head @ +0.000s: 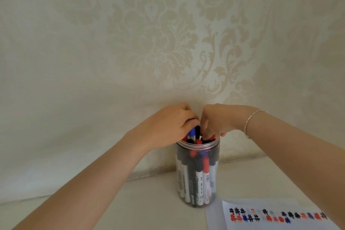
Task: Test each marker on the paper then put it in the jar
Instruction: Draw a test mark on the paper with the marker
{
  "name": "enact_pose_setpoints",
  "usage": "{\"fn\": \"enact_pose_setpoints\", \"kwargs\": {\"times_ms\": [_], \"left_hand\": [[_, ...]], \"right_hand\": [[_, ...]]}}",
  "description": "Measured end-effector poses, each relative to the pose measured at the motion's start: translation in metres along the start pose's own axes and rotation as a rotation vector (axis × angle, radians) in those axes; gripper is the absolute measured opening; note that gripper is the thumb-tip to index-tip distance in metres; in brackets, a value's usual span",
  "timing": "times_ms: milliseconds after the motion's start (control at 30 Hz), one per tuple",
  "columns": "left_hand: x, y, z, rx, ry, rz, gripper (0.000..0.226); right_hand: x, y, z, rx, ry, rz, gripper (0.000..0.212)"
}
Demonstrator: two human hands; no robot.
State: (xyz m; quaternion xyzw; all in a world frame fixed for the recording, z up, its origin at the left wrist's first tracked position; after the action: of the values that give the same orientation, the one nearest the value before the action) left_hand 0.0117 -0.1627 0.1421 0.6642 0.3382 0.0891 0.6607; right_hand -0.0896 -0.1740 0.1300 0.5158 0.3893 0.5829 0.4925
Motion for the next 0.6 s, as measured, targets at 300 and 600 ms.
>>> {"fn": "enact_pose_setpoints", "kwargs": {"times_ms": [300, 600], "left_hand": [[0.001, 0.013, 0.006, 0.104, 0.090, -0.108, 0.019], [-0.005, 0.011, -0.002, -0.122, 0.108, 0.108, 0.015]], "right_hand": [[-0.004, -0.001, 0.002, 0.068, 0.004, -0.211, 0.038], [0.007, 0.001, -0.002, -0.049, 0.010, -0.116, 0.021]]}}
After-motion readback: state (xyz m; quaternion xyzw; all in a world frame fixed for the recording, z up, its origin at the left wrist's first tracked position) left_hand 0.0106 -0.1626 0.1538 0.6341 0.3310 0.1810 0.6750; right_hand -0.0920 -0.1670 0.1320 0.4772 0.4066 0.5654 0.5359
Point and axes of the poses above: each hand's wrist, its own x-axis away from the middle knuckle, its own y-axis out of the back of the hand, z = x × y, the point moved 7 cm from there along -x, towards the middle knuckle, and after that the axes turned 9 degrees about -y, right-handed, at the moved point
